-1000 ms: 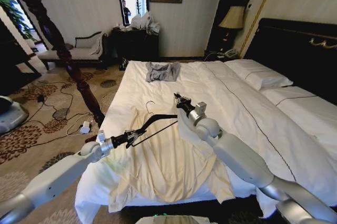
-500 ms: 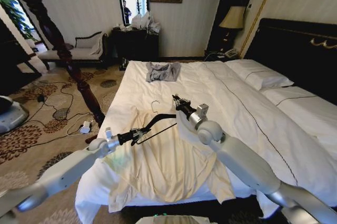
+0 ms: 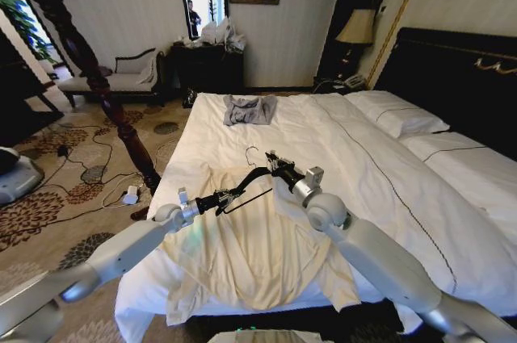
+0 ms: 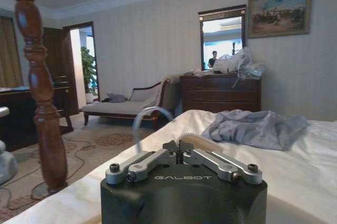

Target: Pick up the clothes from the bed and hang them on the clothes hanger.

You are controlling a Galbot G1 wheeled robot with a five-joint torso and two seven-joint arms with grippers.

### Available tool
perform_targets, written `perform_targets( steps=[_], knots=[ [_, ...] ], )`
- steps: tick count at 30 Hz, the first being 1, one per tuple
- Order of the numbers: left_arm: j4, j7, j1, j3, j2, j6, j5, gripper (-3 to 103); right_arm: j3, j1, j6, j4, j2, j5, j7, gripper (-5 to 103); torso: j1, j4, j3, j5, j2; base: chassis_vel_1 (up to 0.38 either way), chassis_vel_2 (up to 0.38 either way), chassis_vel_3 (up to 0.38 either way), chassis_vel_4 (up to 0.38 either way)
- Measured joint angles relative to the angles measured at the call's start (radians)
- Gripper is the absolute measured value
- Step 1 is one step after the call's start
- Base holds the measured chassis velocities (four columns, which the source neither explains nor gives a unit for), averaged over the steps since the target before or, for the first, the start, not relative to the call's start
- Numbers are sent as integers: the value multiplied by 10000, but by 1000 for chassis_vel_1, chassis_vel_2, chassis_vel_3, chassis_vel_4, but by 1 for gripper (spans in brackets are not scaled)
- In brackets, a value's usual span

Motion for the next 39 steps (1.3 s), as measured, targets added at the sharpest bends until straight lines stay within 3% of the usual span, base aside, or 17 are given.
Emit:
perform_targets(
  steps=[13,16,18,21,22,23,25,28,30,35,38,39],
  knots=[
    [-128,-271,-168,22,-337,35,-134,16,-119,-358,-145,362,41,-33,21,1,0,-1,1,0,0,0,0,0,0],
    [-281,-308,-160,-20,-270,59,-198,16,-175,-379,-153,381,77,-33,33,16,0,-1,0,-1,0,0,0,0,0],
    [-296,-310,-151,-55,-249,61,-221,16,-201,-408,-157,416,80,-29,48,16,0,1,0,0,0,0,0,0,0],
    [-299,-314,-125,-151,-218,62,-279,16,-268,-610,-181,595,42,-46,45,33,0,0,0,-2,0,0,0,0,0],
    [-298,-314,-121,-165,-213,62,-287,16,-278,-673,-191,653,26,-58,27,33,0,0,0,-1,-1,0,0,0,0],
    [-296,-314,-116,-177,-210,62,-292,16,-281,-761,-205,726,11,-68,10,44,0,0,1,-1,0,0,0,0,0],
    [-290,-314,-111,-189,-215,62,-293,16,-280,-852,-221,804,-7,-72,-2,44,-1,0,0,-1,0,0,0,0,0],
    [-208,-321,-107,-227,-304,62,-333,16,-156,-1167,-251,1061,-96,-89,-82,60,0,0,0,-1,0,0,0,0,0],
    [-186,-331,-107,-230,-328,62,-372,16,-123,-1221,-251,1100,-117,-110,-119,60,0,0,0,-1,0,0,0,0,0],
    [-54,-411,-183,-266,-415,64,-582,16,472,-2117,-224,1482,-410,-729,-387,86,-1,-4,0,-1,0,0,0,0,0],
    [-161,-429,-212,-269,-352,72,-627,16,977,-2498,-93,1405,-556,-1178,-453,92,-2,-2,0,0,0,0,0,0,0],
    [-232,-435,-217,-269,-296,78,-646,16,1235,-2644,-5,1305,-651,-1384,-510,99,-1,-2,0,0,0,0,0,0,0]
  ],
)
